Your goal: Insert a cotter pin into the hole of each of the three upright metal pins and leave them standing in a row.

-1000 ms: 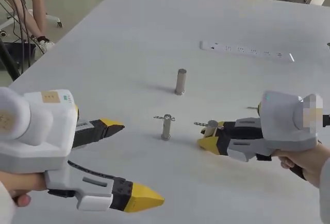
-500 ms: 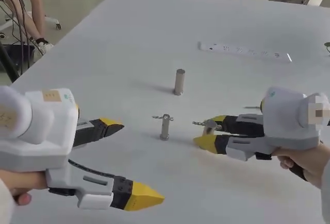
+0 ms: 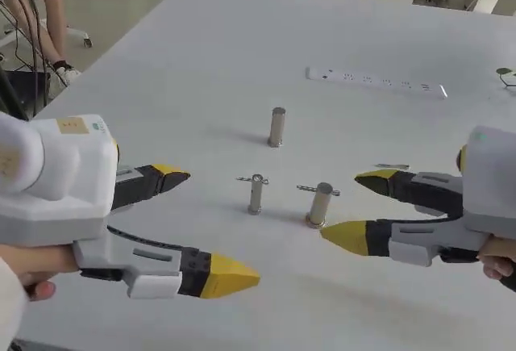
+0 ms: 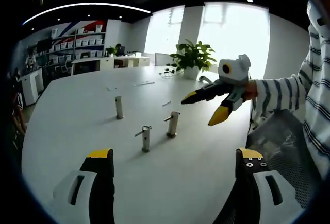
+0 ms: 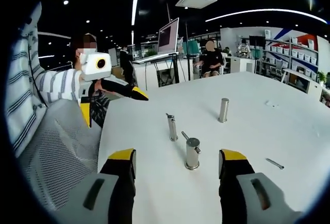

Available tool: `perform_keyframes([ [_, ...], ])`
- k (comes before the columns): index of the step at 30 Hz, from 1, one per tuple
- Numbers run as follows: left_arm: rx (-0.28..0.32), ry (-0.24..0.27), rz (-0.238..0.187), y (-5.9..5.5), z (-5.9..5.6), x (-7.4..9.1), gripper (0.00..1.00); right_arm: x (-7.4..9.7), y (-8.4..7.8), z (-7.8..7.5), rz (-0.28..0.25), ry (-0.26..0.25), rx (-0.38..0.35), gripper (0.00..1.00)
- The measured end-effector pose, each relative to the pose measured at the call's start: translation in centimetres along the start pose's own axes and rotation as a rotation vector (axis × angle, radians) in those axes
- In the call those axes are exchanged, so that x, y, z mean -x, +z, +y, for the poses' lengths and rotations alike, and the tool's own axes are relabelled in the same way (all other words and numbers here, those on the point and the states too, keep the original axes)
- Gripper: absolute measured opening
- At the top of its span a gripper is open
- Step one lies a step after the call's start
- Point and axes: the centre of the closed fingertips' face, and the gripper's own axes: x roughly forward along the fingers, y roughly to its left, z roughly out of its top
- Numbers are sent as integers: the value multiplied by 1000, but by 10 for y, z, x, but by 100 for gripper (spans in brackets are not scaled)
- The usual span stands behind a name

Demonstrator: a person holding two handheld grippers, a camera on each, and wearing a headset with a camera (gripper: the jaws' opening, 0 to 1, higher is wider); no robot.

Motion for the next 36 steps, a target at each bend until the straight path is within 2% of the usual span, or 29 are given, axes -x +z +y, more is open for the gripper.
perform_keyframes([
  [4,32,0,-34,6,-1,3,97,13,2,6,-2,-37,-39,75],
  [7,33,-3,-43,8,-3,5,97,22,0,7,-14,-84,-108,81],
  [10,26,-2,-18,4,-2,6,96,26,-5,10,-10,-103,-136,83],
  [13,95,-9,-53,7,-1,7,94,32,-12,14,2,-128,-163,86],
  [19,84,-20,-71,11,-3,13,99,46,-16,20,-27,-187,-227,92],
  [23,72,-31,-61,11,-6,14,99,57,-16,14,-66,-251,-253,93],
  [25,67,-37,-55,11,-8,14,99,63,-17,11,-85,-273,-304,95],
  [29,58,-50,-46,11,-13,11,99,75,-17,7,-96,-306,-311,97],
  [32,57,-43,-37,11,-11,9,99,82,-17,5,-101,-320,-317,98],
  [36,61,-20,-36,16,-3,6,99,89,-18,-5,-113,-349,-348,98],
])
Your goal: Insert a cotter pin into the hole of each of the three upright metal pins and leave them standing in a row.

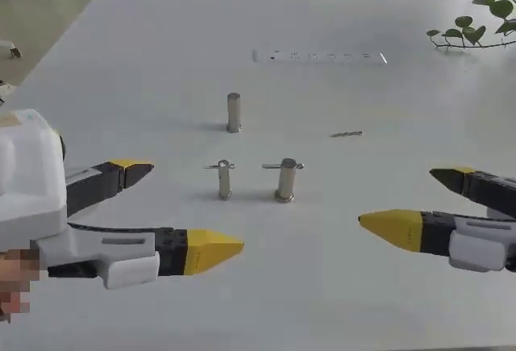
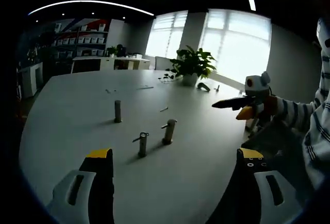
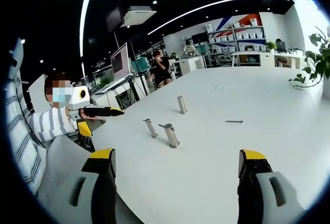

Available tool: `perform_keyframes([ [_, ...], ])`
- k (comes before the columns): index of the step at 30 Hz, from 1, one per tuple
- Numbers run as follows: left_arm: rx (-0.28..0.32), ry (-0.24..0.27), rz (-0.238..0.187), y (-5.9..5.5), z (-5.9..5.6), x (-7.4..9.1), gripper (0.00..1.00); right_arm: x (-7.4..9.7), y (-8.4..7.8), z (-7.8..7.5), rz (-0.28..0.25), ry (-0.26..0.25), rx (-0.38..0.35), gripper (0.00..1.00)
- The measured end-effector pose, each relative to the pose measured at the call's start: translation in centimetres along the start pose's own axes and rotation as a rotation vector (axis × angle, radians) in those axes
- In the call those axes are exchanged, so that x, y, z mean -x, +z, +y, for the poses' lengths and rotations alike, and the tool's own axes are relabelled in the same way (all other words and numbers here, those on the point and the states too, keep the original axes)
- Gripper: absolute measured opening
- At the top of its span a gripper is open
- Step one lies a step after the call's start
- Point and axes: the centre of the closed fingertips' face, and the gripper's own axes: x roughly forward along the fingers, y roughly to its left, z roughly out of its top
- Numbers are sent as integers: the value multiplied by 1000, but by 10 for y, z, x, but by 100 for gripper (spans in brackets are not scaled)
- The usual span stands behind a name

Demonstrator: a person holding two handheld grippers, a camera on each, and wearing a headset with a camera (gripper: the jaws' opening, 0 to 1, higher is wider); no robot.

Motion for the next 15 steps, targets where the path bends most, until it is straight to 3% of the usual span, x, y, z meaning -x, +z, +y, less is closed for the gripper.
perform_keyframes([
  [5,1,40,-14,14,15,-4,99,1,-1,-6,15,-22,3,98],
  [12,-7,76,-32,35,35,-18,99,2,-6,-6,51,-11,7,97],
  [14,-8,80,-38,41,39,-21,98,3,-7,-9,56,-17,2,97],
  [15,2,86,-49,44,34,-23,98,3,-7,-10,59,-20,2,97],
])
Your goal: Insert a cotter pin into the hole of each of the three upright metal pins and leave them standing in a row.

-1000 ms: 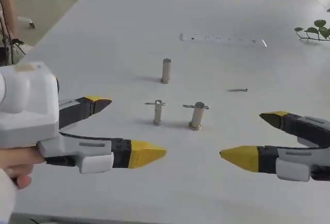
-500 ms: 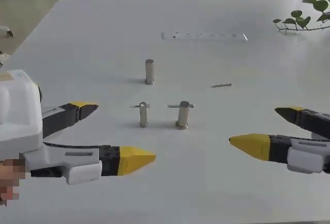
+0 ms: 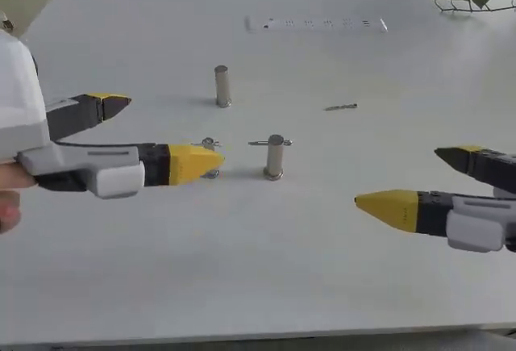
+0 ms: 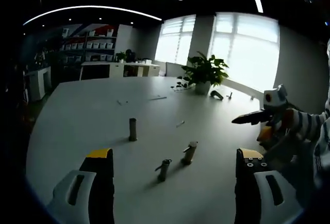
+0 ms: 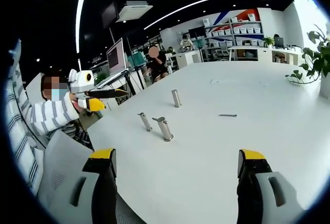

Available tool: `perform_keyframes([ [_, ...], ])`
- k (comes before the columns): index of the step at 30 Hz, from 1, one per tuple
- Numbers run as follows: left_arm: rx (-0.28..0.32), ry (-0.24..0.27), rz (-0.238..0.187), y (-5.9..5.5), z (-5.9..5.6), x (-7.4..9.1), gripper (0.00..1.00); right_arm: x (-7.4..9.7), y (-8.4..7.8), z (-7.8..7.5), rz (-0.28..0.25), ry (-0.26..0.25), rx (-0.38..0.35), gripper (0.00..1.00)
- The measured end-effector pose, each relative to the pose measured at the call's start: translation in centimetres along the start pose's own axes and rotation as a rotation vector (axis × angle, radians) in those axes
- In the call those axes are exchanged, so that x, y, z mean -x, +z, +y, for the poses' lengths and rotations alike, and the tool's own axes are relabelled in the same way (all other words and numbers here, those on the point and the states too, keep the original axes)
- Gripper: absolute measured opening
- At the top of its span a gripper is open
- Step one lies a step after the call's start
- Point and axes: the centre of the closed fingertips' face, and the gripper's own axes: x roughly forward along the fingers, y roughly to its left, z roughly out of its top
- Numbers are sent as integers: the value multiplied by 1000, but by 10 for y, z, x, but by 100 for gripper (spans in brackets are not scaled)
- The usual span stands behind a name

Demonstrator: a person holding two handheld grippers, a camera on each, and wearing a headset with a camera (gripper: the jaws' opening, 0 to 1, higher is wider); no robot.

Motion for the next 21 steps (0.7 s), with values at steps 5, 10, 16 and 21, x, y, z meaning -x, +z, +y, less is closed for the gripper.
perform_keyframes([
  [5,45,20,-72,24,6,-13,95,0,-1,-6,-12,-10,-23,96],
  [10,14,25,-53,35,10,-27,94,-7,4,-10,-56,0,-74,95],
  [16,-5,37,-26,40,25,-46,92,-12,0,-8,-31,9,-59,94],
  [21,-52,20,36,35,36,-66,87,-12,-1,-10,3,-4,-30,94],
])
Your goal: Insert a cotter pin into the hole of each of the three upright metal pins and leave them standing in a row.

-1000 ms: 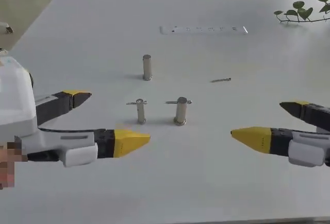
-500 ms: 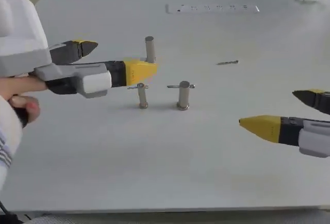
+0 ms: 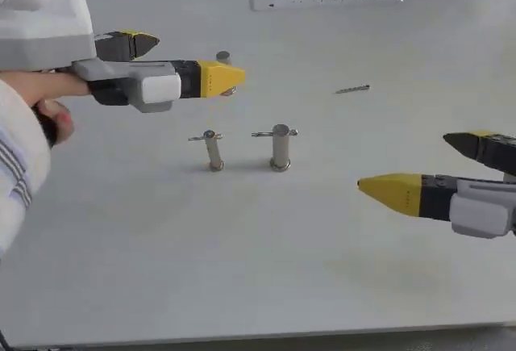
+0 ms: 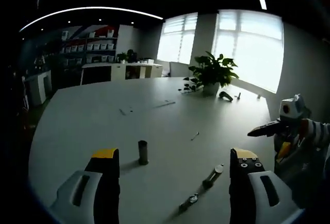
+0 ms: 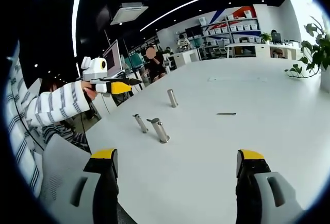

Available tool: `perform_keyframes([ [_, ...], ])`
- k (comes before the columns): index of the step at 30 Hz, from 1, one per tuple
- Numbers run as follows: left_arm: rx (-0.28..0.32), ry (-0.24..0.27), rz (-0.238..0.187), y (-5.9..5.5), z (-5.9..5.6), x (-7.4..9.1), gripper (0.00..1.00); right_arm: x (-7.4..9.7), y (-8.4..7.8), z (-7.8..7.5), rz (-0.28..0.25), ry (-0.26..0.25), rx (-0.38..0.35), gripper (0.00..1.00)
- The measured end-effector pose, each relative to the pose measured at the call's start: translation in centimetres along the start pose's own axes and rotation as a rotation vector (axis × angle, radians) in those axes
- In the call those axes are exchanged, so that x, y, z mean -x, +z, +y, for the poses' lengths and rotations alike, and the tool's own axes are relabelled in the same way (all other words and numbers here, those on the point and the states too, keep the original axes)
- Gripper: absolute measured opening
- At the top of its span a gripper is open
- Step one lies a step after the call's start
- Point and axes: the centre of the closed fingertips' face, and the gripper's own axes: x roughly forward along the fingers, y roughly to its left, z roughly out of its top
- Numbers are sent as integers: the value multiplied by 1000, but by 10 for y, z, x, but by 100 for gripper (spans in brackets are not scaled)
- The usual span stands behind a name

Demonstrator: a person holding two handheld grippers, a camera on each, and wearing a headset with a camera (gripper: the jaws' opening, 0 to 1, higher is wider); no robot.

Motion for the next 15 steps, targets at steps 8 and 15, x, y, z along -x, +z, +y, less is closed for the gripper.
perform_keyframes([
  [8,-16,-4,31,7,15,-36,82,3,1,-1,-13,-11,-27,94],
  [15,-46,2,87,-1,39,-63,74,7,-3,-7,-9,-28,-37,93],
])
